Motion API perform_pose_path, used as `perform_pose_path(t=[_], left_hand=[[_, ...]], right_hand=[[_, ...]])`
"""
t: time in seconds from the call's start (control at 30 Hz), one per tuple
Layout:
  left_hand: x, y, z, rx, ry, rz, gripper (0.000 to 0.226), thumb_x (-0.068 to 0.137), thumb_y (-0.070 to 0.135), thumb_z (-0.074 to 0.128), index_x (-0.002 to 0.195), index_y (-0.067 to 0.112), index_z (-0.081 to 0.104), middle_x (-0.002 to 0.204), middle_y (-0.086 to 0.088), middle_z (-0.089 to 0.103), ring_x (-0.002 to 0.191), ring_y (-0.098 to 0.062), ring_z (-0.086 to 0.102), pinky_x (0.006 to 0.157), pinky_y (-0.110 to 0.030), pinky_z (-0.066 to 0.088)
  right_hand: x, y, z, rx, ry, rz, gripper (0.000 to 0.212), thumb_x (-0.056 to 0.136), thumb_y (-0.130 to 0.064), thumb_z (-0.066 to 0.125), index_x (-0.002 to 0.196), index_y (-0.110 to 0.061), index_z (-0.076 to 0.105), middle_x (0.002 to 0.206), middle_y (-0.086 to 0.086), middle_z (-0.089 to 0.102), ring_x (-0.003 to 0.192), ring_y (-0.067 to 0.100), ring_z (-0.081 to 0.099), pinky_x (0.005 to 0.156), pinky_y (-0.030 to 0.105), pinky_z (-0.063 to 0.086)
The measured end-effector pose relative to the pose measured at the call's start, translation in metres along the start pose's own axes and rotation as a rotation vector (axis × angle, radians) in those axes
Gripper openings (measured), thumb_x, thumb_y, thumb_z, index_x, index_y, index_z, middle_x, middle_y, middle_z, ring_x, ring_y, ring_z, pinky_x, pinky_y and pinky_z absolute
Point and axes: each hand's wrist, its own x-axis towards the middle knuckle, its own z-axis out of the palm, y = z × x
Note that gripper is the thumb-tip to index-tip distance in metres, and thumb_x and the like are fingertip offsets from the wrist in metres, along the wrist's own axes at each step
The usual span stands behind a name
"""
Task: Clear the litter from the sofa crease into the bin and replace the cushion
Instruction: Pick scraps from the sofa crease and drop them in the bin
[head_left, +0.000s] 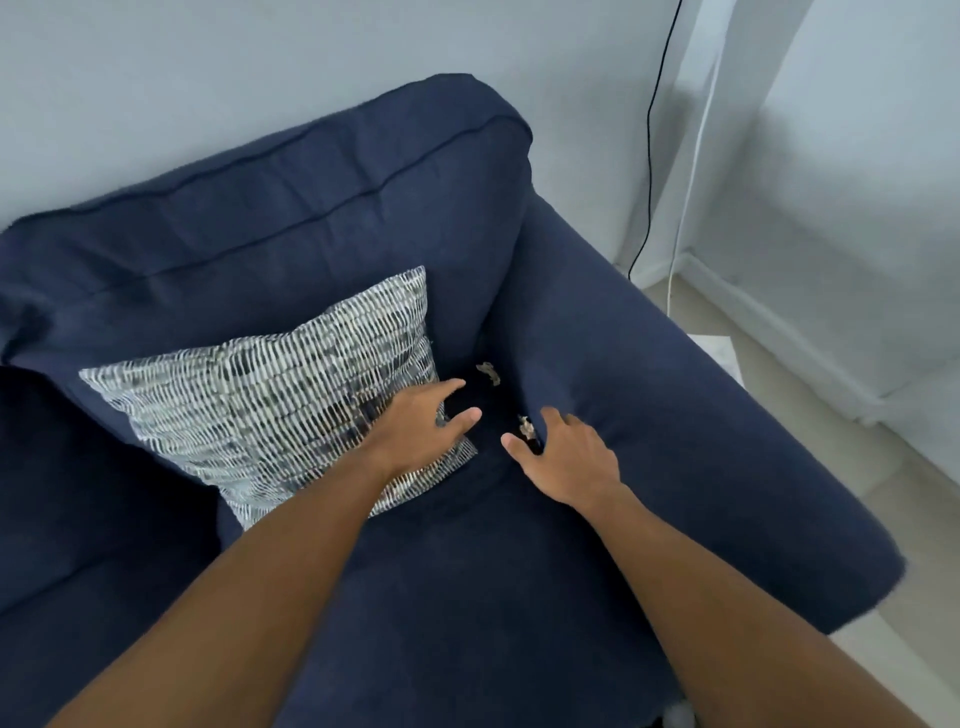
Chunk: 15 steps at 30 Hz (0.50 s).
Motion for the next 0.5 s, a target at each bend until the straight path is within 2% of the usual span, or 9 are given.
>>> perform_pose_path(t=[0.1, 0.23, 0.33, 0.43, 0.5], left_hand=[[0.03, -0.015, 0.015, -0.014, -0.049, 0.01, 0.067, 0.095, 0.058, 0.052, 0.15, 0.022, 0.042, 0.154, -0.005, 0.043, 0.143, -0.021, 0.035, 0.11, -0.026, 0.021], [0.074, -0.03, 0.038, -0.011, -0.105, 0.021, 0.067, 0.095, 0.054, 0.055, 0.15, 0.018, 0.042, 0.153, -0.007, 0.044, 0.143, -0.022, 0.036, 0.119, -0.034, 0.026], [0.106, -0.038, 0.059, -0.018, -0.107, 0.04, 0.065, 0.095, 0.05, 0.058, 0.147, 0.016, 0.045, 0.15, -0.009, 0.048, 0.141, -0.024, 0.041, 0.116, -0.032, 0.029], [0.135, -0.047, 0.079, -0.021, -0.037, 0.077, 0.055, 0.092, 0.044, 0.065, 0.139, 0.016, 0.055, 0.14, -0.009, 0.059, 0.131, -0.024, 0.052, 0.104, -0.019, 0.03], [0.154, -0.056, 0.093, -0.029, -0.014, 0.08, 0.055, 0.091, 0.042, 0.067, 0.137, 0.014, 0.057, 0.137, -0.009, 0.06, 0.128, -0.025, 0.054, 0.106, -0.02, 0.033]], right_hand=[[0.023, 0.0, 0.025, 0.061, -0.03, 0.048, 0.077, 0.082, -0.076, 0.041, 0.136, -0.021, 0.042, 0.132, 0.006, 0.053, 0.119, 0.03, 0.049, 0.084, 0.045, 0.045], [0.05, 0.003, 0.055, 0.117, -0.038, 0.148, 0.079, 0.084, -0.073, 0.044, 0.142, -0.02, 0.038, 0.138, 0.008, 0.049, 0.124, 0.031, 0.047, 0.092, 0.046, 0.044], [0.071, 0.007, 0.076, 0.167, 0.005, 0.21, 0.069, 0.086, -0.066, 0.051, 0.136, -0.018, 0.044, 0.133, 0.007, 0.053, 0.118, 0.03, 0.053, 0.087, 0.041, 0.046], [0.091, 0.012, 0.098, 0.142, 0.005, 0.272, 0.061, 0.09, -0.059, 0.052, 0.129, -0.013, 0.046, 0.126, 0.01, 0.057, 0.11, 0.03, 0.058, 0.077, 0.037, 0.046], [0.103, 0.015, 0.113, 0.152, 0.009, 0.307, 0.059, 0.091, -0.056, 0.052, 0.129, -0.011, 0.047, 0.124, 0.012, 0.058, 0.108, 0.03, 0.059, 0.078, 0.037, 0.048]])
